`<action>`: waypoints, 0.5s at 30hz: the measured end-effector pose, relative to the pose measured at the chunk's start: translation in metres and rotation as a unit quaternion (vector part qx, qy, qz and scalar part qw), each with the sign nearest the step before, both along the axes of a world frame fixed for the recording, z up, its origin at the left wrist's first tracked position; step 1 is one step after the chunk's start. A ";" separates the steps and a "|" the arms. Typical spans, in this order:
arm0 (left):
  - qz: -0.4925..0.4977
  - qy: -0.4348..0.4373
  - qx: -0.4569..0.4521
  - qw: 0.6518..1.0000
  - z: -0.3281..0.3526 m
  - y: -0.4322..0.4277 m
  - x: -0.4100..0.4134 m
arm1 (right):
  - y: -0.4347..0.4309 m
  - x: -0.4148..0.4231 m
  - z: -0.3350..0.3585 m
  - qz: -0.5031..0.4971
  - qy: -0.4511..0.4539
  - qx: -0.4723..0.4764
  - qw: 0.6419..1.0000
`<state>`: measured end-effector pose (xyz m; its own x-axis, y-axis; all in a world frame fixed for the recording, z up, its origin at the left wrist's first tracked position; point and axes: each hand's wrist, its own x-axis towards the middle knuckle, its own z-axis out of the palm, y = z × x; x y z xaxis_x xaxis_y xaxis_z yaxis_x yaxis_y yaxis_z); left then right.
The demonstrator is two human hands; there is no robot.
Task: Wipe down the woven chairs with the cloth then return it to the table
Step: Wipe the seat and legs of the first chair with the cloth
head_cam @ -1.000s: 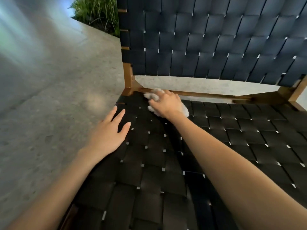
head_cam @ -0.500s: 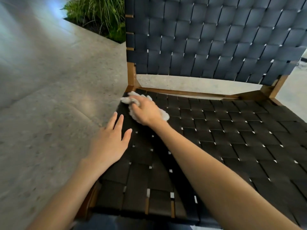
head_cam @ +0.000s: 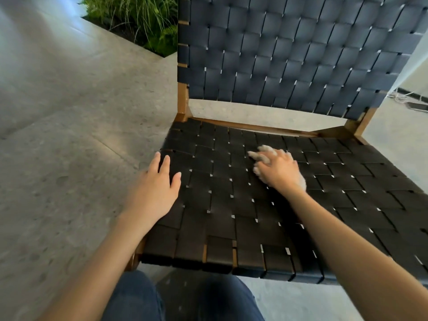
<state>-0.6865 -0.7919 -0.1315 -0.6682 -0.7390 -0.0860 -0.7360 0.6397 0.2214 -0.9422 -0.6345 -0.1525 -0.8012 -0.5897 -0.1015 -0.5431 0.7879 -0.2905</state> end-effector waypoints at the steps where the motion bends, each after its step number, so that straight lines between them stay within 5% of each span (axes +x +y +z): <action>1: 0.001 0.004 0.003 1.000 0.001 0.001 0.000 | 0.013 -0.005 0.002 -0.004 -0.006 -0.009 1.000; 8: -0.016 0.055 0.008 0.998 0.009 0.020 0.030 | -0.038 0.072 0.007 0.074 -0.125 -0.140 0.979; 12: -0.009 0.098 -0.002 0.995 0.012 0.039 0.059 | -0.113 0.150 0.021 0.201 -0.116 -0.190 0.954; 15: 0.005 0.114 -0.011 0.993 0.015 0.049 0.068 | -0.126 0.171 0.032 0.203 -0.138 -0.208 0.947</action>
